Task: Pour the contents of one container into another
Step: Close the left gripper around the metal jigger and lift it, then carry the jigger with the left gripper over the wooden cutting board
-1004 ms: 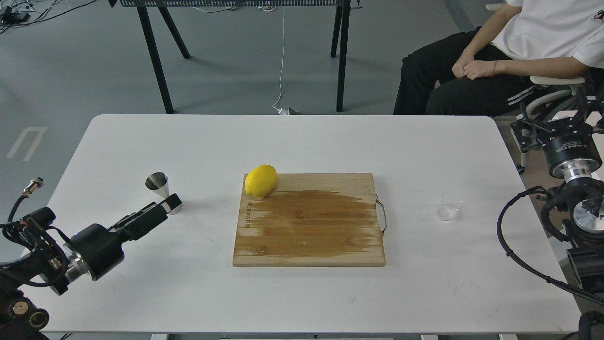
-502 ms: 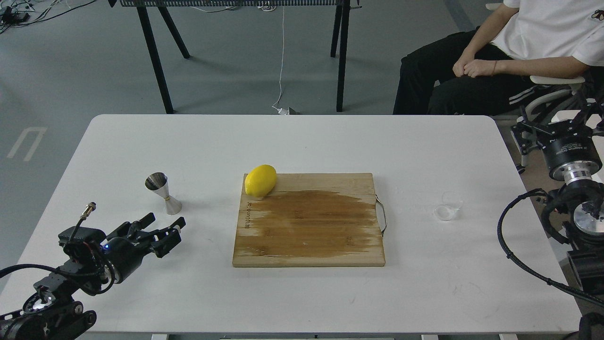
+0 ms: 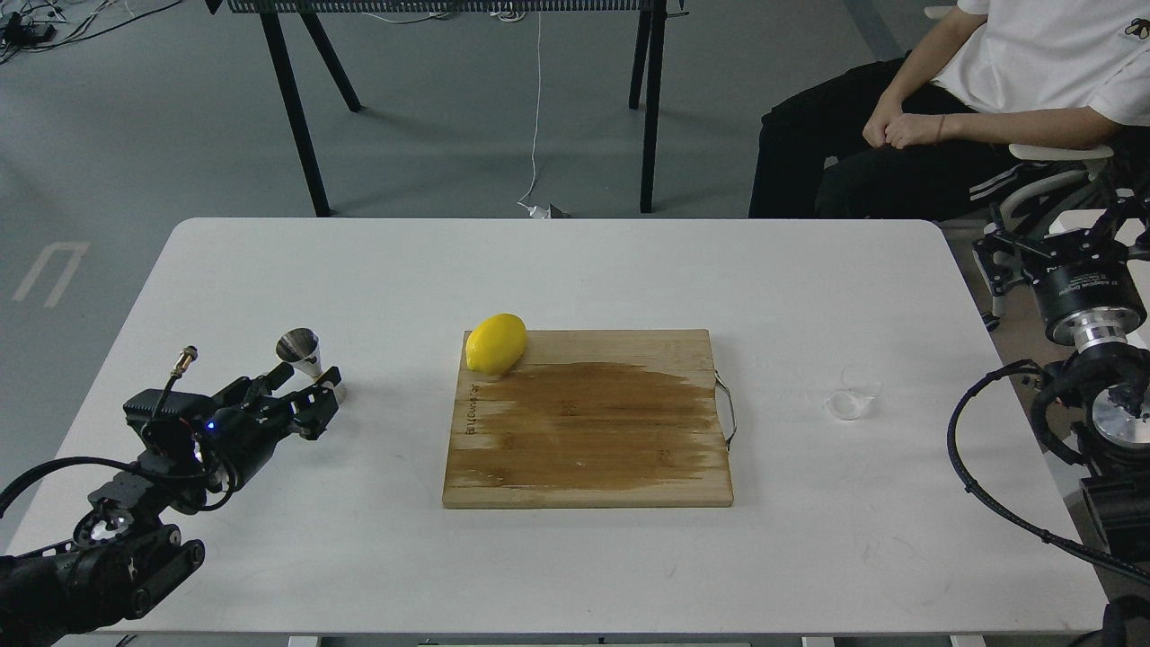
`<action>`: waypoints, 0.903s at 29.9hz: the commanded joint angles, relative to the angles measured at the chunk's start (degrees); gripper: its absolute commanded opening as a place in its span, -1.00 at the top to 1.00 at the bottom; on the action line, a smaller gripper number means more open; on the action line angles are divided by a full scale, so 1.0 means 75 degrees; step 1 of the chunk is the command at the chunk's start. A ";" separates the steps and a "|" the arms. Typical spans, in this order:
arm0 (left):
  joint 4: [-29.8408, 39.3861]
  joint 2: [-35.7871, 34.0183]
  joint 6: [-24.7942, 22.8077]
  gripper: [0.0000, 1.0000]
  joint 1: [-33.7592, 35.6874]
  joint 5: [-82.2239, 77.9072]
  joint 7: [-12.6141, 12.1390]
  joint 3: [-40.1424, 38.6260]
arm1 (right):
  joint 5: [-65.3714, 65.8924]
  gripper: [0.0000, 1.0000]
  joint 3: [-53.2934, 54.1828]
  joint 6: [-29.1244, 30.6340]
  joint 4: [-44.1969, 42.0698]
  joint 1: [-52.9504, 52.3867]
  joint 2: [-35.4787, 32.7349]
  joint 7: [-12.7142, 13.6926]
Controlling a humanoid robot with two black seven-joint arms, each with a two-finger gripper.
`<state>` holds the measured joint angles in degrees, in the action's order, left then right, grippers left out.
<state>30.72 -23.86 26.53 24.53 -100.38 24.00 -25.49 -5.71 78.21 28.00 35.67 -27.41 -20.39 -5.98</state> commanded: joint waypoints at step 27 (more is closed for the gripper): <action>0.2312 -0.0475 -0.0079 0.77 0.1158 0.0013 -0.0211 -0.0012 | -0.0012 -1.00 0.0083 0.0000 0.0013 0.0245 -0.0070 0.0000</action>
<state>40.84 -26.01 27.84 31.24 -99.95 23.49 -25.52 -5.79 78.57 28.00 35.70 -25.90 -20.81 -5.98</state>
